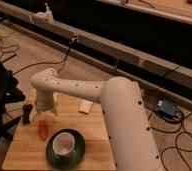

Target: Drag the pepper across the table

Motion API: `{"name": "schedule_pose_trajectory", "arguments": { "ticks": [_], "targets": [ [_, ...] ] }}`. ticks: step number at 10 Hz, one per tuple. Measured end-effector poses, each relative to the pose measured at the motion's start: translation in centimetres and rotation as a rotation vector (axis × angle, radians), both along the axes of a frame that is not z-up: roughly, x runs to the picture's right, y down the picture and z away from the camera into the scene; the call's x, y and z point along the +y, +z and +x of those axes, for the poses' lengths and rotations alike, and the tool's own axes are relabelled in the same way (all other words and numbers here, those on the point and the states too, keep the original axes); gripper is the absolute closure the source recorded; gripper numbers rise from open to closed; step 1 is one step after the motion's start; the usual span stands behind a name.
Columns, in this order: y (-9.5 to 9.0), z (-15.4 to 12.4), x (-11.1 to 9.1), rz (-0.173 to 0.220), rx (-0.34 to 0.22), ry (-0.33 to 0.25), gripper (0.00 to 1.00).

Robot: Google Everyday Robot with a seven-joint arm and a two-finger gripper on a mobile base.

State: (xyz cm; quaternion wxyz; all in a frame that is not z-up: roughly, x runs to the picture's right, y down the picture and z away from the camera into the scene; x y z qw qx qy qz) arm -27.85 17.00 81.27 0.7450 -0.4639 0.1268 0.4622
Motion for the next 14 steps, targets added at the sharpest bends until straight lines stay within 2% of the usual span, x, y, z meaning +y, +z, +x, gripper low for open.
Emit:
{"name": "schedule_pose_trajectory", "arguments": {
  "ticks": [4, 5, 7, 11, 12, 14],
  "targets": [
    [1.7, -1.3, 3.7, -0.081, 0.001, -0.041, 0.2],
    [2.0, -2.0, 4.6, -0.101, 0.014, -0.047, 0.23],
    [2.7, -2.9, 5.8, -0.136, 0.036, -0.046, 0.41],
    [4.0, -3.7, 6.6, -0.165, 0.06, -0.035, 0.8],
    [4.2, -3.8, 6.6, -0.167, 0.062, -0.033, 0.84],
    [4.5, -4.0, 6.1, -0.159, 0.057, -0.024, 0.85]
  ]
}}
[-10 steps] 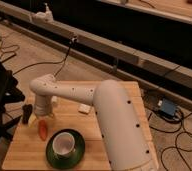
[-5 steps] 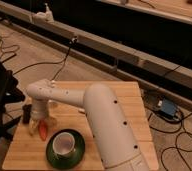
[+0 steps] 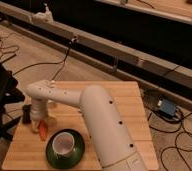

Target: Drag the pepper across the table

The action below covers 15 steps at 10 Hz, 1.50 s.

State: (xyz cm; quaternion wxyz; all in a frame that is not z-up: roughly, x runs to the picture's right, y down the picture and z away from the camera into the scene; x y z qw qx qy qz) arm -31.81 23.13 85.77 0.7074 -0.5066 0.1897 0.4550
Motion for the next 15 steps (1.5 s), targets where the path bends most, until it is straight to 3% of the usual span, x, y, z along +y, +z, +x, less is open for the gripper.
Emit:
{"name": "schedule_pose_trajectory", "arguments": {
  "ticks": [1, 3, 7, 10, 15],
  "targets": [
    [0.0, -0.1, -0.4, 0.019, -0.011, -0.003, 0.85],
    [-0.5, -0.3, -3.5, 0.1, -0.033, 0.005, 0.85],
    [-3.8, -0.6, -8.3, 0.223, -0.069, 0.022, 0.85],
    [-5.2, 0.4, -9.5, 0.252, -0.066, 0.052, 0.85],
    [-4.4, 7.3, -10.9, 0.228, 0.033, 0.159, 0.85]
  ]
}}
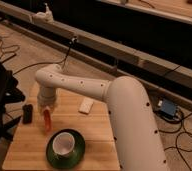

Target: Drag the pepper across the table

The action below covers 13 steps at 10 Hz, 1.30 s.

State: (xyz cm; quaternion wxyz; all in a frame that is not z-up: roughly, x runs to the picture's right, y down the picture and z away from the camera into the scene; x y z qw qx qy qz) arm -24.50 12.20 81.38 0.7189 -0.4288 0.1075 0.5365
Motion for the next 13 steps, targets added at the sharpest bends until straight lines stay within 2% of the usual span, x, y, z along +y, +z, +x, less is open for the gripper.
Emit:
{"name": "schedule_pose_trajectory", "arguments": {
  "ticks": [7, 10, 13],
  "targets": [
    [3.8, 7.8, 2.0, -0.094, 0.165, 0.045, 0.85],
    [5.0, 10.4, 2.7, -0.122, 0.228, 0.064, 0.85],
    [5.6, 14.4, 4.4, -0.173, 0.314, 0.112, 0.85]
  ]
}}
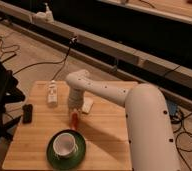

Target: Drag the pepper across the table

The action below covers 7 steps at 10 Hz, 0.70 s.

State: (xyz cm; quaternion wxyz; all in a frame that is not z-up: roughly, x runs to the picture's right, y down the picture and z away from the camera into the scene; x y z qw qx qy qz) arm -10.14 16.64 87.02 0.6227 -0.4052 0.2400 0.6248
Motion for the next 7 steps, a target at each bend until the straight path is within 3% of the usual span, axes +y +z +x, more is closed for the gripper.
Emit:
{"name": "schedule_pose_trajectory", "arguments": {
  "ticks": [3, 7],
  "targets": [
    [-0.5, 4.7, 1.2, -0.027, 0.099, 0.045, 0.85],
    [-2.6, 11.1, 2.2, -0.057, 0.237, 0.076, 0.85]
  ]
}}
